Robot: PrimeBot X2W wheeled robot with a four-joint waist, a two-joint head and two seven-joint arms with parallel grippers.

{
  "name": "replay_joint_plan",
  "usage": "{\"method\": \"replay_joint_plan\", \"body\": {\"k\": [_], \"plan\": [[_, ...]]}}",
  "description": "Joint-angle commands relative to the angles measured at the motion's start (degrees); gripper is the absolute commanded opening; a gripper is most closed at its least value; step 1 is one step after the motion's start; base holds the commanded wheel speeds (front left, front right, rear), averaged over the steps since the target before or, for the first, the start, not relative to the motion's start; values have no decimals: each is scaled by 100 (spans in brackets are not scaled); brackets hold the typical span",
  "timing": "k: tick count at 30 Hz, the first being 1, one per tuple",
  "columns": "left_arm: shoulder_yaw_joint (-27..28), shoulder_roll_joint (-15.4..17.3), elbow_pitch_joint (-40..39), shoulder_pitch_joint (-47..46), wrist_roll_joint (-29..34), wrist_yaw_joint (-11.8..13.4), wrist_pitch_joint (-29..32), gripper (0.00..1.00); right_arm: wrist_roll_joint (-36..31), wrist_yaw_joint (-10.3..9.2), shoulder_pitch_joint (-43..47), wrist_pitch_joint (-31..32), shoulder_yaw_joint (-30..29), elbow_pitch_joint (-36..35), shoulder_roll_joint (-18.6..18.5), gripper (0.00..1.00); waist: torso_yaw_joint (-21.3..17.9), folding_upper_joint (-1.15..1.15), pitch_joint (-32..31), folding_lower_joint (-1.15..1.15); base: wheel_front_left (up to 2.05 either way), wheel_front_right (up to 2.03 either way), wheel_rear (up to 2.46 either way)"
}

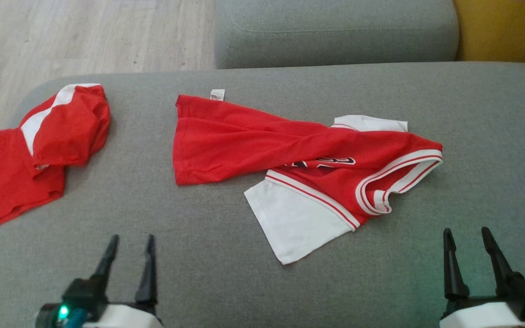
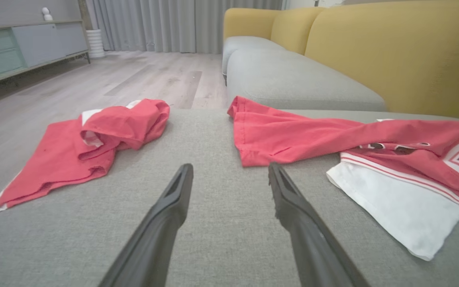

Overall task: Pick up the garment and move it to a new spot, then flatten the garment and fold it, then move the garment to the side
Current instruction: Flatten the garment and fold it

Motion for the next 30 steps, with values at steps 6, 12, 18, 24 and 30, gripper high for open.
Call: {"method": "replay_joint_plan", "body": {"k": [6, 12, 18, 24, 30], "plan": [[-375, -168, 470, -946, 56, -401, -53, 100, -51, 44, -457, -55, 284, -271, -41, 100, -208, 0, 310, 0, 0, 0, 0], [-1065, -248, 1566, -2041, -999, -453, 741, 100, -63, 44, -729, -55, 495, -370, -41, 100, -561, 0, 678, 0, 0, 0, 0], [-1775, -251, 2266, -2642, -1780, -118, 1135, 100, -26, 44, -832, -55, 536, -374, -41, 100, -883, 0, 842, 0, 0, 0, 0], [-2196, -252, 3046, -3036, -2258, 394, 1339, 100, -13, 44, -879, -55, 516, -388, -41, 100, -1130, 0, 930, 0, 0, 0, 0], [-2688, -253, 3382, -3178, -2696, 255, 1532, 0, -1, 44, -880, -55, 506, -370, -41, 100, -1213, 0, 899, 0, 0, 0, 0]]}}
